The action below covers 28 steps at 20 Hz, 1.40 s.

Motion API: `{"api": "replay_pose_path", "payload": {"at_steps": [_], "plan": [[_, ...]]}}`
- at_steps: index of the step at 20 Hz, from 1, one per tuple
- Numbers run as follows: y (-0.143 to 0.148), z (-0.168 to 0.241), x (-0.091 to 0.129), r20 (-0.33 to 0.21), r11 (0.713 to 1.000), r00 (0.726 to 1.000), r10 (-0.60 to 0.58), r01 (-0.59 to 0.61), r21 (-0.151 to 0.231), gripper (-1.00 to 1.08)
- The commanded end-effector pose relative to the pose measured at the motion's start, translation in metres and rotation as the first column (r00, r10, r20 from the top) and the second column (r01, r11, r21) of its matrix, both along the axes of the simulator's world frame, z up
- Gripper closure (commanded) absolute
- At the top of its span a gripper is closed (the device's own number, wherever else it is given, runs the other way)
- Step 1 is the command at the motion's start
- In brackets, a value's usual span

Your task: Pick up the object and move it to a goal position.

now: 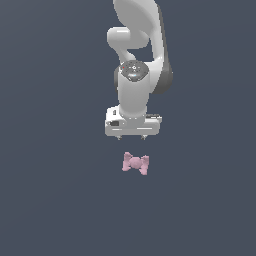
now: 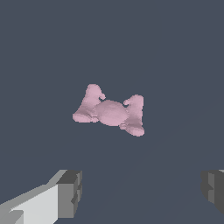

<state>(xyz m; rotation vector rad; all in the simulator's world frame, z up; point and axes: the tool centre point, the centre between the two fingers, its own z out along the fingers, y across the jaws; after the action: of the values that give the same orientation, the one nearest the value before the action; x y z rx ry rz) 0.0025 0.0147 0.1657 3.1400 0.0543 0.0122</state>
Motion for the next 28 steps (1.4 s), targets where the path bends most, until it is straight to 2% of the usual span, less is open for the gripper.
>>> {"api": "replay_pose_path", "payload": {"at_steps": [1, 11, 20, 28], "plan": [[0.000, 0.000, 0.000, 0.000, 1.000, 1.000, 0.000, 0.000, 0.000, -0.92], [0.017, 0.004, 0.003, -0.003, 0.999, 0.999, 0.040, -0.040, 0.022, -0.92], [0.016, 0.003, 0.003, -0.003, 0.998, 0.999, 0.052, -0.052, 0.020, -0.92], [0.016, -0.004, 0.007, -0.004, 0.989, 0.989, 0.147, -0.147, 0.014, -0.92]]}}
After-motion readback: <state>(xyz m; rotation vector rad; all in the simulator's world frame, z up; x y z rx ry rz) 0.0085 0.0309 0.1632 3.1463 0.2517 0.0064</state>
